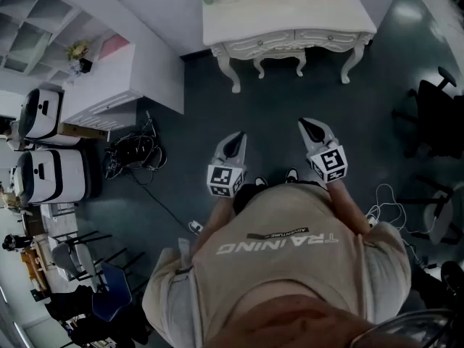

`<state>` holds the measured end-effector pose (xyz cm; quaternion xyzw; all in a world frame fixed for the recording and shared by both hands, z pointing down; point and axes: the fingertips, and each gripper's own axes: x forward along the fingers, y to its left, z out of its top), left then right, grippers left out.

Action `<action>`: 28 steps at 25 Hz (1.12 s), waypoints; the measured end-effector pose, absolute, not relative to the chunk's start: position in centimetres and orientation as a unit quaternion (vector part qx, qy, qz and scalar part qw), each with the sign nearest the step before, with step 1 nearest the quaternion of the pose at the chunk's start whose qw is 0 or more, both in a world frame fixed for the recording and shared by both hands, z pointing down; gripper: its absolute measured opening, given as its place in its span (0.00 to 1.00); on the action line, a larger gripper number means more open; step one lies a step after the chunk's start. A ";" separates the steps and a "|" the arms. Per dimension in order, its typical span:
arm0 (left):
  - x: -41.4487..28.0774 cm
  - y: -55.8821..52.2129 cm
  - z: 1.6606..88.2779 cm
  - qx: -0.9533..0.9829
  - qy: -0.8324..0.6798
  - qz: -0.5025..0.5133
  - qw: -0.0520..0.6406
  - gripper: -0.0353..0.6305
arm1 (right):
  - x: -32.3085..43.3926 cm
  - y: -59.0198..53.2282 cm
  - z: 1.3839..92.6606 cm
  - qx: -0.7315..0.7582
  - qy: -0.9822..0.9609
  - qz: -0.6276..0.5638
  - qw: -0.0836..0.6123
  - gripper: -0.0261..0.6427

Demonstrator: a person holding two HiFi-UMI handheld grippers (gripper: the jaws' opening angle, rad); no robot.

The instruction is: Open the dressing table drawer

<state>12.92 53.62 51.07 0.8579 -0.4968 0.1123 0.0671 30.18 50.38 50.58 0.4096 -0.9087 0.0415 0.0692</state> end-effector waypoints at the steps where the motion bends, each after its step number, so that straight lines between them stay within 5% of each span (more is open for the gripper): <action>1: 13.5 53.4 51.1 0.859 -0.495 0.110 0.070 0.06 | 30.6 50.2 50.5 0.408 -0.909 0.042 0.071 0.04; 14: 16.2 48.2 51.9 0.849 -0.509 0.117 0.080 0.06 | 32.8 45.3 51.7 0.379 -0.922 0.044 0.070 0.04; 28: 10.0 38.8 54.4 0.832 -0.527 0.114 0.129 0.06 | 26.4 35.3 55.1 0.339 -0.932 0.077 0.105 0.04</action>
